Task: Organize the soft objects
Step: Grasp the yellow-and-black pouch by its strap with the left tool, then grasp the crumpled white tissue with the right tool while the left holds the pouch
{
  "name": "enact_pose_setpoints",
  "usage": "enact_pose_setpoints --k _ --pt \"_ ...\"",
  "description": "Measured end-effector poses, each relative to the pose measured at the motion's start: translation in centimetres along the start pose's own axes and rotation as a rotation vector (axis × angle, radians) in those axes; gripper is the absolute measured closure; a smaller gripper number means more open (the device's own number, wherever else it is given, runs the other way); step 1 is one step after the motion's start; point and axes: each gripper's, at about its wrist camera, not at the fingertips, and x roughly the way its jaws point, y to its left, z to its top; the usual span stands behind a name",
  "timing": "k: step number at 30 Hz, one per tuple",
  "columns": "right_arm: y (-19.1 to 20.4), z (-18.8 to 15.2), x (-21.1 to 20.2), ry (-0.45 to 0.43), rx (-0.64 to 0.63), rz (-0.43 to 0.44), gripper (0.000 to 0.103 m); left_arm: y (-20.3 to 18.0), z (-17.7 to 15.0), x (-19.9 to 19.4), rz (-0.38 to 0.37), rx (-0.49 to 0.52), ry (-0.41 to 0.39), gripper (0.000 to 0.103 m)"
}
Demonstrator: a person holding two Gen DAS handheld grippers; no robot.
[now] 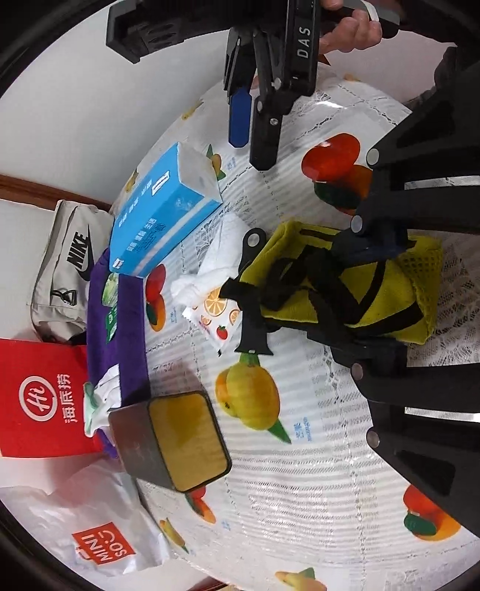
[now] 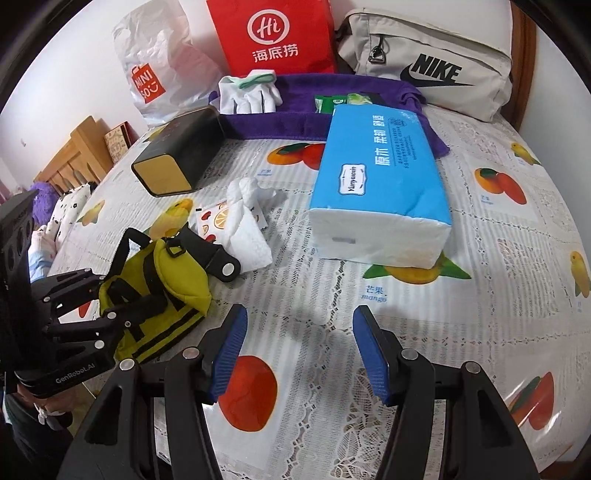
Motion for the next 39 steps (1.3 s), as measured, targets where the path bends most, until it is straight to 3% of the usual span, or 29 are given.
enact_pose_setpoints --k 11,24,29,34,39 --pt "1.1 0.4 0.0 -0.008 -0.023 0.012 0.044 3.0 0.0 -1.4 0.007 -0.084 -0.022 0.076" --pt "3.7 2.2 1.9 -0.044 -0.09 0.031 0.044 9.3 0.0 -1.4 0.106 -0.303 -0.038 0.076" --pt "5.5 2.9 2.2 -0.096 -0.125 0.04 0.046 10.3 -0.3 -0.7 0.102 -0.366 -0.033 0.075" --pt "6.6 3.9 2.8 -0.16 -0.177 -0.023 0.046 10.4 -0.5 -0.7 0.103 -0.392 -0.042 0.075" --pt "7.4 4.8 4.8 -0.145 -0.218 -0.085 0.053 10.5 -0.5 -0.6 0.097 -0.406 -0.05 0.075"
